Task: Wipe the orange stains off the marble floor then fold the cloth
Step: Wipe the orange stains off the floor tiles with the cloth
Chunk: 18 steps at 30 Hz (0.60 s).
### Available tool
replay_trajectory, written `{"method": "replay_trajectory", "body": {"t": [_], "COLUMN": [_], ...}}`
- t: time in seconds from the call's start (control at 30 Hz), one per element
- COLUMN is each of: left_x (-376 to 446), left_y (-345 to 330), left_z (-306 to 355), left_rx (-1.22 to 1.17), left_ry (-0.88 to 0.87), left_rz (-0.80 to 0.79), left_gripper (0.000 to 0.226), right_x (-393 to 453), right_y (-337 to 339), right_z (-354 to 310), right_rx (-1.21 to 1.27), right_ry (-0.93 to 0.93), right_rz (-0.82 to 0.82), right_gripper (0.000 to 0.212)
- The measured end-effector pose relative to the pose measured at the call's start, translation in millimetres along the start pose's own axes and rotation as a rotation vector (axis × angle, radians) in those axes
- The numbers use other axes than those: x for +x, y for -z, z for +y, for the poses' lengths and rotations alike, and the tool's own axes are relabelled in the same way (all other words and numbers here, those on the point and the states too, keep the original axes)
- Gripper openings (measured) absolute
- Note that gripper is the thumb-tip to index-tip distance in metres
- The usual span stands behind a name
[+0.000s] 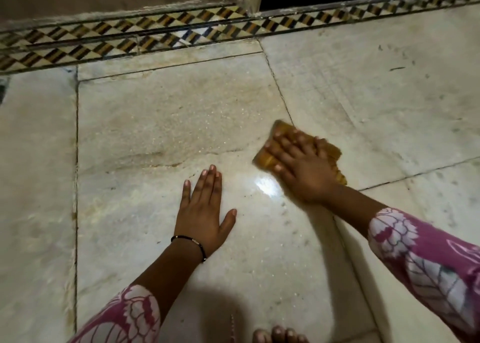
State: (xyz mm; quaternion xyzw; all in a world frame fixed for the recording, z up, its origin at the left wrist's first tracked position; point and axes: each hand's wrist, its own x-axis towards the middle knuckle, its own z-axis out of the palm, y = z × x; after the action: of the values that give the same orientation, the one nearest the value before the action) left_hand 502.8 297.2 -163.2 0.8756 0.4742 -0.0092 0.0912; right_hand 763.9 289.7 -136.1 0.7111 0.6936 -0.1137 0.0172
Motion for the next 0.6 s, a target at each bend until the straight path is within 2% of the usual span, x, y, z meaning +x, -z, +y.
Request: {"method": "replay_trajectory", "body": {"t": [0.07,0.13,0.2,0.3,0.43,0.5,0.6], "left_x": [0.2,-0.7,-5.3,-10.6,1.2,13.8,32.4], "left_y": [0.7,0.5,-0.3,0.1,5.8,9.0,11.1], "left_z": [-0.6,-2.2,-5.0,-11.8,-27.4,-36.8,-53.8], "left_rx": [-0.013,-0.02,-0.034,-0.042,-0.039,-0.016,-0.008], "left_ry": [-0.01,-0.021,-0.01,0.003,0.038,0.031,0.052], "left_rz": [0.007,0.016,0.012,0.012,0.029,0.058,0.071], "left_gripper": [0.075,0.075,0.075,0.075,0.077,0.077,0.08], "right_x": [-17.8,-44.1,-59.0,-45.7,41.7,93.9,157.6], "right_y": [-8.3,-15.6,-14.5,-4.0,12.2,20.3,29.2], "right_z": [-24.4,-21.8,2.6,39.1,43.1,36.3,10.8], "right_rx": [-0.058,-0.103,-0.114,-0.039,0.014,-0.007,-0.018], "right_ry": [0.262,0.465,0.514,0.275,-0.157,-0.184,-0.078], "right_rz": [-0.033,-0.035,-0.011,0.028,0.054,0.012,-0.008], "right_gripper": [0.058,0.056,0.059,0.068,0.068,0.069,0.065]}}
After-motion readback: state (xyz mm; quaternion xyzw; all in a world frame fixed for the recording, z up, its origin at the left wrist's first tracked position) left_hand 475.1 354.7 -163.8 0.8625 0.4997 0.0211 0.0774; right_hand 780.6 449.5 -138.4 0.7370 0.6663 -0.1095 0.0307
